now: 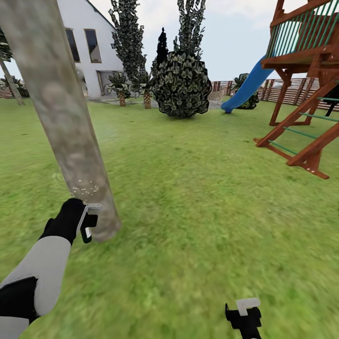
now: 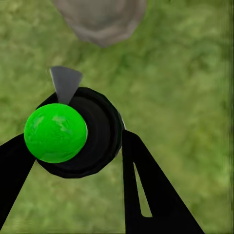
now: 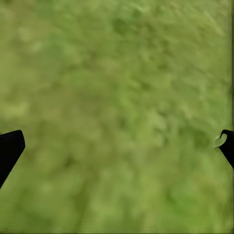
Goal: In the garden, pick up the pesticide atomizer on the floor and spray pesticide onto both trees until each tree trunk is fully covered.
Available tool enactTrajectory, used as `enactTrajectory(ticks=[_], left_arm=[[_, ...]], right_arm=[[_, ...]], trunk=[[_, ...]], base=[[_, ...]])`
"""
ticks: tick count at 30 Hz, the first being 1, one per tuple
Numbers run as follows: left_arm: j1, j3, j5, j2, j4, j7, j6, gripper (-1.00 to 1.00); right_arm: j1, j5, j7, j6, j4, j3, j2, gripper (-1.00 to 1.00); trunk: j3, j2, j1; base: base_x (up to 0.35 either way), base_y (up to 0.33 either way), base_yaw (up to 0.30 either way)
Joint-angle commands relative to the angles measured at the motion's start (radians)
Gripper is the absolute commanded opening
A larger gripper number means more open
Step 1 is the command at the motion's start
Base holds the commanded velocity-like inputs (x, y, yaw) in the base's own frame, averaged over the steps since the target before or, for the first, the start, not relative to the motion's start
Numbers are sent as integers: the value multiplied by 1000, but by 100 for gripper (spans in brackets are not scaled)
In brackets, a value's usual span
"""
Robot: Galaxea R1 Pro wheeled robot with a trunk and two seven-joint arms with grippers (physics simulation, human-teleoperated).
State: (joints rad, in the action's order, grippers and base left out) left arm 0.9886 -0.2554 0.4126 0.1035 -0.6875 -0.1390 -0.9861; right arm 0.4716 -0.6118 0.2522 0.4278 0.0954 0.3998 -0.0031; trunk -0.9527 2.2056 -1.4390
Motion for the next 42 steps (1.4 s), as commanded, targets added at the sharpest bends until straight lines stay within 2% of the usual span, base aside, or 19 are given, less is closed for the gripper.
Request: enactTrajectory(ticks=[1, 9, 11, 12, 14, 15, 16, 17, 18, 20, 23, 26, 28, 32, 35, 36, 40, 41, 42], left_arm=[[1, -4, 12, -1, -1, -10, -3, -100], [-5, 0, 13, -12, 0, -10, -2, -100], [-6, -2, 15, 8, 0, -10, -2, -100], [-7, -15, 15, 40, 3, -13, -1, -100], [-7, -22, 13, 55, 12, -16, 3, -100], [-7, -23, 12, 52, 14, -16, 4, -100], [-7, -22, 11, 31, 15, -16, 6, -100], [-7, -21, 11, -2, 15, -12, 7, -100], [-7, -21, 11, -19, 16, -11, 7, -100], [-7, -23, 12, -36, 15, -10, 7, -100], [-7, -26, 16, -17, 15, -8, 7, -100], [-26, -27, 15, 38, 15, -9, 7, -100], [-29, -25, 13, 31, 17, -9, 9, -100], [-30, -24, 12, -19, 16, -8, 9, -100], [-30, -26, 12, -23, 16, -8, 9, -100], [-30, -26, 13, -19, 16, -8, 9, -100], [-33, -27, 15, 36, 17, -8, 9, -100], [-52, -33, 14, 49, 17, -9, 9, -100], [-63, -41, 13, 48, 17, -8, 10, -100]], right_arm=[[1, -11, 4, 3, -2, 7, 0, 100], [1, -11, 4, 3, -2, 7, 0, 100], [1, -11, 4, 3, -2, 7, 0, 100], [1, -11, 4, 3, -2, 7, 0, 100], [1, -11, 4, 3, -2, 7, 0, 100], [1, -11, 4, 3, -2, 7, 0, 100], [1, -11, 4, 3, -2, 7, 0, 100], [1, -11, 4, 3, -2, 7, 0, 100], [1, -11, 4, 3, -2, 7, 0, 100], [1, -11, 4, 3, -2, 7, 0, 100], [1, -11, 4, 3, -2, 7, 0, 100], [1, -11, 4, 3, -2, 7, 0, 100], [1, -11, 4, 3, -2, 7, 0, 100], [1, -11, 4, 3, -2, 7, 0, 100], [1, -11, 4, 3, -2, 7, -1, 100], [1, -11, 4, 3, -2, 7, -1, 100], [1, -11, 4, 3, -2, 7, 0, 100], [1, -10, 4, 3, -1, 7, 0, 100], [1, -10, 4, 3, -2, 7, 0, 100]], trunk=[[-1, 0, 0], [-1, 0, 0], [-1, 0, 0], [-1, 0, 0], [-1, 0, 0], [-1, 0, 0], [-1, 0, 0], [-1, 0, 0], [-1, 0, 0], [-1, 0, 0], [-1, 0, 0], [-1, 0, 0], [-1, 0, 0], [-1, 0, 0], [-1, 0, 0], [-1, 0, 0], [-1, 0, 0], [-1, 0, 0], [-1, 0, 0]], base=[[88, -268, 0], [81, -270, 151], [80, -270, 276], [80, -270, 277], [81, -270, 277], [83, -270, 277], [98, -271, 277], [117, -270, 277], [127, -270, 277], [135, -270, 277], [142, -270, 277], [143, -270, 277], [149, -269, 277], [164, -257, 152], [174, -247, 11], [176, -244, 3], [177, -243, 0], [177, -243, 0], [178, -243, 0]])
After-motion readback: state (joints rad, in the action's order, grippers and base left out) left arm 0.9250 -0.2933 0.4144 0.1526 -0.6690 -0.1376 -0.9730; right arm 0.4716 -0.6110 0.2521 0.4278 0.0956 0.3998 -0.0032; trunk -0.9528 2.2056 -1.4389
